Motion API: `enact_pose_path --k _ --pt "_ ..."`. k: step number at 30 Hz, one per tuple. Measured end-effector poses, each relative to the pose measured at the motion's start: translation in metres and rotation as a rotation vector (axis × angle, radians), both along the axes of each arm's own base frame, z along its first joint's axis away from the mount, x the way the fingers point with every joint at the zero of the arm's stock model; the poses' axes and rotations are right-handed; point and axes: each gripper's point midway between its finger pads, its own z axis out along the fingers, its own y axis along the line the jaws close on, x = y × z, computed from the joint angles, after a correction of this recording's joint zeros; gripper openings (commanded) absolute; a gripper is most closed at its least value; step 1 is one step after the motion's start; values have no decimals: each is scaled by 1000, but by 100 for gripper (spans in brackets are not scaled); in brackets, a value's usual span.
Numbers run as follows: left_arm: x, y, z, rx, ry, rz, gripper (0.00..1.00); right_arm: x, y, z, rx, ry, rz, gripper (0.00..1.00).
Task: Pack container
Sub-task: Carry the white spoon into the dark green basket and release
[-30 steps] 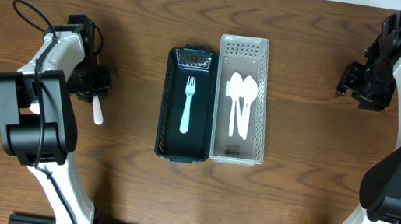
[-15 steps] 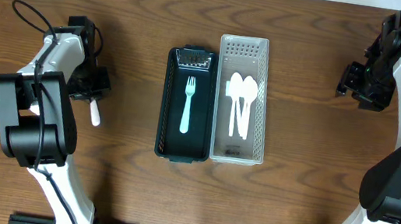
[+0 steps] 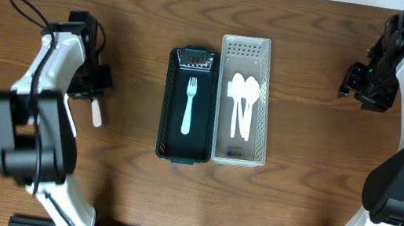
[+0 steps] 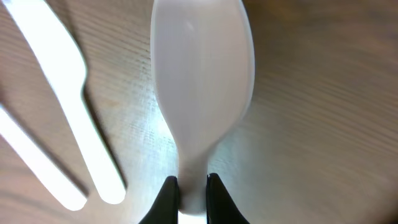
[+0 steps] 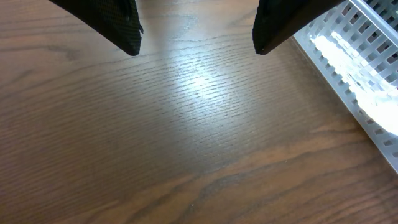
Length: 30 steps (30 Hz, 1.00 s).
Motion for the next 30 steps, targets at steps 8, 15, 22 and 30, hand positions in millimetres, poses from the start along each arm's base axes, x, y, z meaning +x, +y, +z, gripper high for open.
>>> enact_pose_path --k 8,15,22,30 --pt "-2 -93 117 -8 -314 -263 6 1 0 0 -1 -5 0 61" --pt "-7 -190 138 -90 -445 -490 6 1 0 0 -1 -6 0 61" --pt "10 -220 90 -93 -367 -516 6 1 0 0 0 -3 0 61" --pt "5 -225 -3 -87 -113 -506 6 0 0 0 0 2 0 61"
